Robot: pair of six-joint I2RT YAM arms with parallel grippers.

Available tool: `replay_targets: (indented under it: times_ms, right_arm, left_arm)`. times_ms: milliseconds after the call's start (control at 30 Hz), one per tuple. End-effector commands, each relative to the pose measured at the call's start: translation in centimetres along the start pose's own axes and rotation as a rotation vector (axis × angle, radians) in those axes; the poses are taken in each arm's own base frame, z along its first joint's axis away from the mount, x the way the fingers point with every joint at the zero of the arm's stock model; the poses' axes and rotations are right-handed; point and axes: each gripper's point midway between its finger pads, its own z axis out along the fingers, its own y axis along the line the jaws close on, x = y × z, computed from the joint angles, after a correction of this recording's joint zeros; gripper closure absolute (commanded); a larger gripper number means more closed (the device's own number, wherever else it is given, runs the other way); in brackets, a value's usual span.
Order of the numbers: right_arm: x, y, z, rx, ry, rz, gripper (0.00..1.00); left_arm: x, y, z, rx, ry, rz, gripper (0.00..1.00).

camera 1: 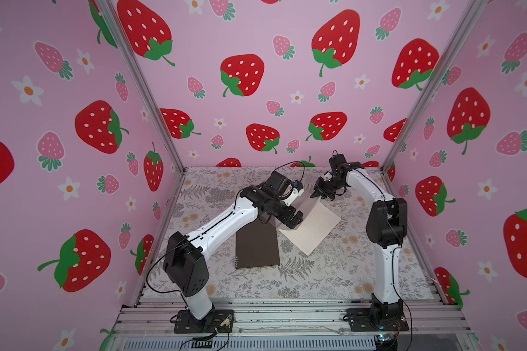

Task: Tear off pages from different notebooks
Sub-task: Open the notebook at the center of the board.

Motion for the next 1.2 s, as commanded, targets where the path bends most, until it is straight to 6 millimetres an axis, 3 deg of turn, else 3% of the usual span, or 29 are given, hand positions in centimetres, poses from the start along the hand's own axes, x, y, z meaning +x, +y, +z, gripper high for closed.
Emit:
replay_targets:
  times_ms: [0, 333, 500, 600, 700, 800, 867, 967, 1033, 1067, 1167]
  right_arm:
    - [0.7, 0.5, -0.4, 0.007, 0.020, 0.008, 1.00]
    - [1.6, 2.0, 0.1, -0.014, 0.037, -0.017, 1.00]
    - [1.8, 2.6, 0.2, -0.031, 0.044, -0.027, 1.00]
    - [1.9, 2.7, 0.1, -0.033, 0.044, -0.029, 1.00]
    - [2.1, 2.8, 0.1, -0.032, 0.047, -0.035, 1.00]
    - [2.2, 2.6, 0.1, -0.024, 0.050, -0.042, 0.96]
    - [2.4, 2.4, 0.2, -0.014, 0.054, -0.045, 0.79]
    - [2.3, 1.9, -0.4, 0.026, 0.030, -0.069, 0.36]
    - [1.9, 1.3, -1.5, 0.073, -0.020, -0.095, 0.18]
    - [1.5, 0.9, -2.2, 0.110, -0.063, -0.113, 0.12]
    - [0.0, -0.8, -4.9, 0.227, -0.222, -0.132, 0.08]
  left_arm:
    - [-2.0, -0.3, 0.0, -0.077, -0.020, 0.091, 0.00]
    - [-2.6, -1.2, 4.1, -0.065, 0.003, 0.090, 0.00]
    - [-1.5, -0.1, 6.1, -0.119, 0.057, 0.102, 0.03]
    - [-0.9, 0.3, 7.0, -0.147, 0.090, 0.122, 0.27]
    - [-0.5, 0.6, 7.2, -0.165, 0.110, 0.126, 0.72]
    - [-0.5, 0.7, 7.0, -0.168, 0.108, 0.115, 1.00]
    - [-0.6, 0.6, 6.9, -0.159, 0.101, 0.095, 1.00]
    - [-1.0, 0.9, 6.4, -0.132, 0.076, 0.038, 1.00]
    - [-1.3, 1.4, 6.1, -0.099, 0.055, -0.017, 1.00]
    - [-1.4, 1.8, 5.9, -0.079, 0.045, -0.049, 1.00]
    - [-1.6, 3.1, 5.2, -0.007, 0.018, -0.141, 1.00]
